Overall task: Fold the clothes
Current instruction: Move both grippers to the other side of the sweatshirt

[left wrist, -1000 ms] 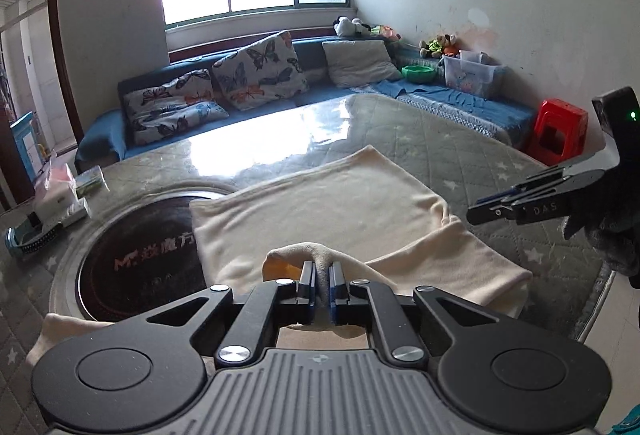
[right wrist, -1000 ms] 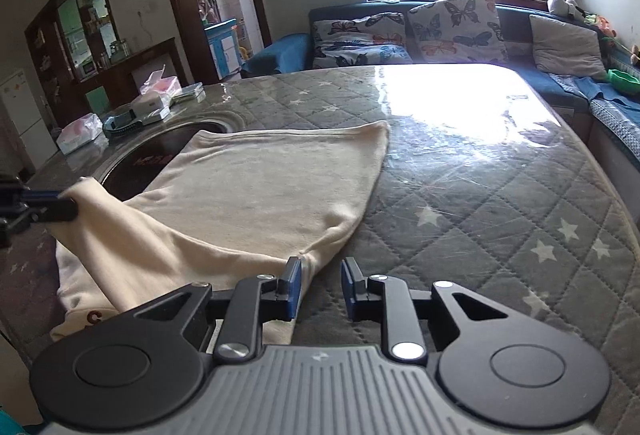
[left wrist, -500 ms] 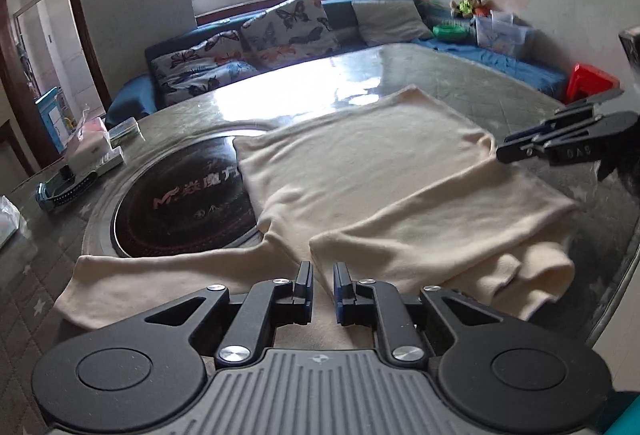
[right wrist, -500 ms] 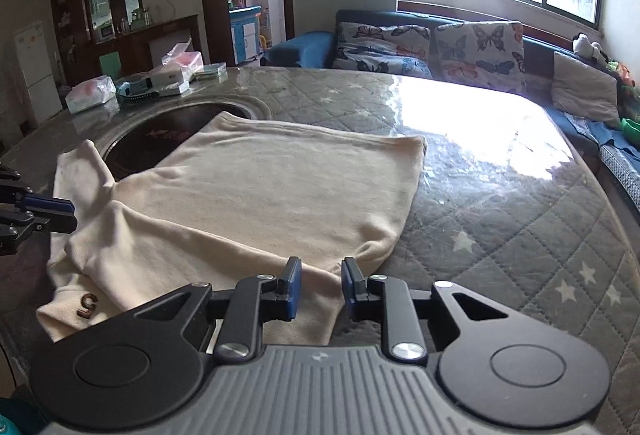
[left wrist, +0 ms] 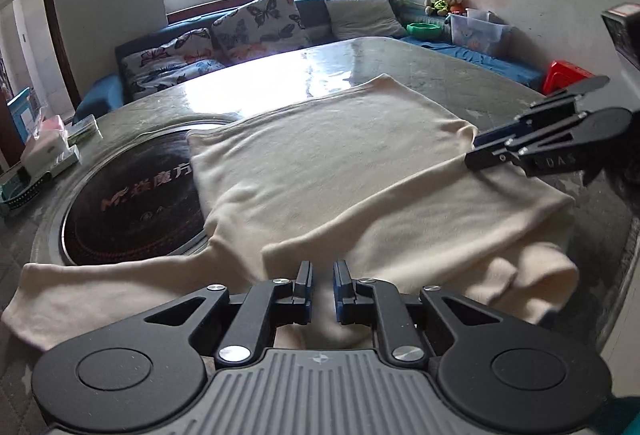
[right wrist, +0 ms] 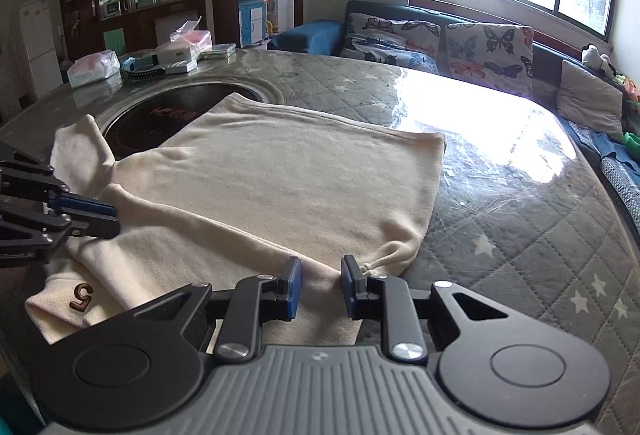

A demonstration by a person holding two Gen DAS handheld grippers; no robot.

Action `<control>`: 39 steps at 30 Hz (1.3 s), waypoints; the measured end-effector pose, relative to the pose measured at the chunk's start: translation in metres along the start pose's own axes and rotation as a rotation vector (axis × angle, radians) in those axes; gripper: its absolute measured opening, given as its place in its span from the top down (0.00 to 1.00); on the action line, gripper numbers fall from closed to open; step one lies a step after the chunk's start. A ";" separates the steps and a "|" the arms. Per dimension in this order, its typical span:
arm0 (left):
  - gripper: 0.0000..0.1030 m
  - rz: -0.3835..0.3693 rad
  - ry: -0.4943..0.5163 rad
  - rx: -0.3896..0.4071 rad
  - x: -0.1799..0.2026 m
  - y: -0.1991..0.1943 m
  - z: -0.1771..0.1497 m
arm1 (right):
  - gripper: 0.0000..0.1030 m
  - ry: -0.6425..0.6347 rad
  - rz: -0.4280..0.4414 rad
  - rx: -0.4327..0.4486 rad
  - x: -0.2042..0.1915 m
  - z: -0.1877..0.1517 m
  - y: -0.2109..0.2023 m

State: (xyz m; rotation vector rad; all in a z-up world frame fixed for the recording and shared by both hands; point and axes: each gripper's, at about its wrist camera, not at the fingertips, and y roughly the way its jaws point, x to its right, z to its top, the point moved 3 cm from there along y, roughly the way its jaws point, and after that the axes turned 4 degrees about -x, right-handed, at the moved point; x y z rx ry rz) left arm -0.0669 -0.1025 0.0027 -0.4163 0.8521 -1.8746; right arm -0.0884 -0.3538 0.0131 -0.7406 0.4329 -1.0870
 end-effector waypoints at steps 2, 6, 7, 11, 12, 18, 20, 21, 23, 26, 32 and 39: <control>0.87 0.003 -0.007 0.008 -0.005 -0.008 -0.005 | 0.79 -0.032 -0.014 0.003 -0.006 0.003 -0.001; 0.83 0.012 -0.054 0.006 -0.018 -0.016 -0.011 | 0.79 -0.085 0.061 0.009 -0.028 0.013 -0.002; 0.83 0.017 -0.073 0.006 -0.023 -0.018 -0.013 | 0.79 -0.092 0.091 0.005 -0.034 0.016 -0.001; 0.83 0.076 -0.143 0.019 -0.047 -0.028 -0.017 | 0.79 -0.124 0.226 -0.024 -0.068 0.020 0.004; 0.83 0.094 -0.164 0.021 -0.053 -0.030 -0.019 | 0.79 -0.144 0.251 -0.030 -0.077 0.020 0.005; 0.81 0.235 -0.314 0.024 -0.100 -0.037 -0.026 | 0.79 -0.265 0.305 -0.039 -0.122 0.016 0.009; 0.72 0.283 -0.370 0.024 -0.115 -0.039 -0.029 | 0.79 -0.297 0.321 -0.038 -0.134 0.016 0.010; 0.70 0.311 -0.398 0.023 -0.123 -0.039 -0.031 | 0.79 -0.288 0.330 -0.034 -0.135 0.020 0.010; 0.67 0.363 -0.451 0.022 -0.139 -0.039 -0.035 | 0.79 -0.278 0.330 -0.022 -0.135 0.027 0.013; 0.62 0.425 -0.527 0.018 -0.162 -0.038 -0.040 | 0.79 -0.257 0.322 -0.026 -0.137 0.033 0.026; 0.61 0.507 -0.642 -0.010 -0.198 -0.029 -0.048 | 0.79 -0.263 0.318 -0.018 -0.138 0.038 0.026; 0.65 0.500 -0.724 -0.003 -0.218 -0.020 -0.050 | 0.79 -0.256 0.283 0.020 -0.126 0.039 0.007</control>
